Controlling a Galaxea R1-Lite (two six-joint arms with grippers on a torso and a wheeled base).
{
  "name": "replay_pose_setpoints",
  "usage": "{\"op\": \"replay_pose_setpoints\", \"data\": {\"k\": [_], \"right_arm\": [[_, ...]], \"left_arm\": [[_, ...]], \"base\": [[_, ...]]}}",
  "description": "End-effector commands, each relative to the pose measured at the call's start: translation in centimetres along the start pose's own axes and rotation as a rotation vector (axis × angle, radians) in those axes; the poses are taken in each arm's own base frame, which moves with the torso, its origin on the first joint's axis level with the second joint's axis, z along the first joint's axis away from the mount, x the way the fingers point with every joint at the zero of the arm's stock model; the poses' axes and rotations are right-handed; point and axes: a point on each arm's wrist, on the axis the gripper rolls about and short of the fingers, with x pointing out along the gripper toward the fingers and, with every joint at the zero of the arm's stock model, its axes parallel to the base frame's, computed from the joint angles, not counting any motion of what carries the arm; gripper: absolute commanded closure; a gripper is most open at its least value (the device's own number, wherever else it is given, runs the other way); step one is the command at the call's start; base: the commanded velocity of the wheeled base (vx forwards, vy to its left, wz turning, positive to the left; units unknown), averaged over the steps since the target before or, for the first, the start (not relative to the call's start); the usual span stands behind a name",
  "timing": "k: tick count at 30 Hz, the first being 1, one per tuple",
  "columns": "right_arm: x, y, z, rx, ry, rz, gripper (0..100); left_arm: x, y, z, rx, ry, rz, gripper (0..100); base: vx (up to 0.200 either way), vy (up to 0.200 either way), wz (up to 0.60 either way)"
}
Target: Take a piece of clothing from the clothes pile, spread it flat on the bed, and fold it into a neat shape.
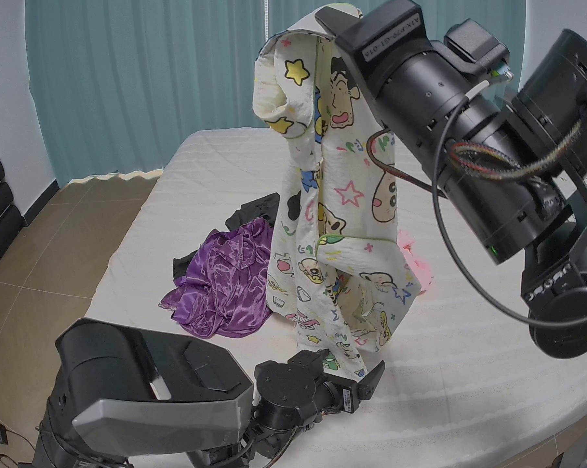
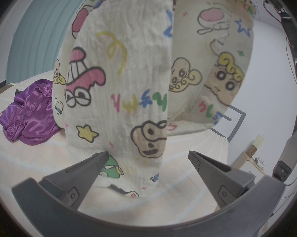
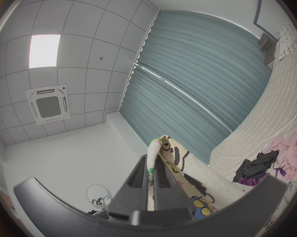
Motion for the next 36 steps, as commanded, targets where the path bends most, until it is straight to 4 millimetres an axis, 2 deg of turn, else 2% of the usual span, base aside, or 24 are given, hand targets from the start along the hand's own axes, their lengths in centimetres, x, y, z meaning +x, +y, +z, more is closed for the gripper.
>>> {"op": "replay_pose_setpoints", "data": {"k": [1, 8, 9, 15, 17, 19, 20, 24, 27, 28, 29, 30, 32, 33, 35, 36], "right_arm": [[0.0, 0.0, -0.1, 0.002, 0.001, 0.001, 100], [-0.2, 0.3, 0.6, 0.005, -0.012, 0.007, 100], [-0.3, 0.1, 0.7, 0.002, -0.013, 0.003, 100], [-0.3, -0.6, 1.2, -0.012, -0.029, -0.026, 100], [-0.9, -2.2, 1.9, -0.042, -0.036, -0.078, 100], [-2.0, -4.2, 3.0, -0.072, -0.038, -0.130, 100], [-2.2, -4.5, 3.1, -0.076, -0.038, -0.138, 100], [-4.6, -9.2, 4.2, -0.135, -0.008, -0.275, 100], [-7.1, -13.8, 4.9, -0.211, 0.025, -0.425, 100], [-8.7, -16.1, 5.5, -0.236, 0.052, -0.491, 100], [-9.5, -17.4, 5.8, -0.247, 0.068, -0.526, 100], [-10.1, -18.3, 6.0, -0.250, 0.078, -0.556, 100], [-10.2, -18.4, 6.0, -0.249, 0.079, -0.559, 100], [-10.6, -19.2, 5.9, -0.244, 0.089, -0.586, 100], [-10.7, -20.1, 5.5, -0.239, 0.101, -0.619, 100], [-10.7, -20.1, 5.5, -0.239, 0.101, -0.619, 100]], "left_arm": [[0.4, 1.0, -0.2, 0.004, -0.011, 0.033, 0], [1.6, 2.5, -0.7, -0.002, -0.028, 0.092, 0], [1.6, 2.6, -0.6, -0.003, -0.029, 0.094, 100], [1.5, 2.9, -0.6, -0.003, -0.025, 0.102, 100], [1.2, 3.3, -0.3, -0.002, -0.040, 0.149, 100], [0.7, 3.3, 1.0, -0.011, -0.082, 0.191, 100], [0.5, 3.3, 1.2, -0.012, -0.086, 0.194, 100], [-2.1, 3.8, 4.3, -0.027, -0.128, 0.222, 100], [-4.3, 4.4, 6.3, -0.035, -0.165, 0.276, 100], [-5.6, 4.8, 8.5, -0.051, -0.235, 0.305, 100], [-6.3, 5.0, 10.3, -0.060, -0.296, 0.308, 100], [-7.0, 5.1, 12.2, -0.057, -0.356, 0.307, 100], [-7.1, 5.1, 12.4, -0.056, -0.363, 0.307, 100], [-7.6, 5.1, 14.4, -0.034, -0.431, 0.302, 100], [-7.8, 5.1, 16.6, -0.003, -0.505, 0.300, 100], [-7.8, 5.1, 16.6, -0.003, -0.505, 0.300, 100]], "base": [[0.000, 0.000, 0.00], [0.000, 0.000, 0.00], [0.000, 0.000, 0.00], [0.000, 0.000, 0.00], [0.000, 0.000, 0.00], [0.000, 0.000, 0.00], [0.000, 0.000, 0.00], [0.000, 0.000, 0.00], [0.000, 0.000, 0.00], [0.000, 0.000, 0.00], [0.000, 0.000, 0.00], [0.000, 0.000, 0.00], [0.000, 0.000, 0.00], [0.000, 0.000, 0.00], [0.000, 0.000, 0.00], [0.000, 0.000, 0.00]]}}
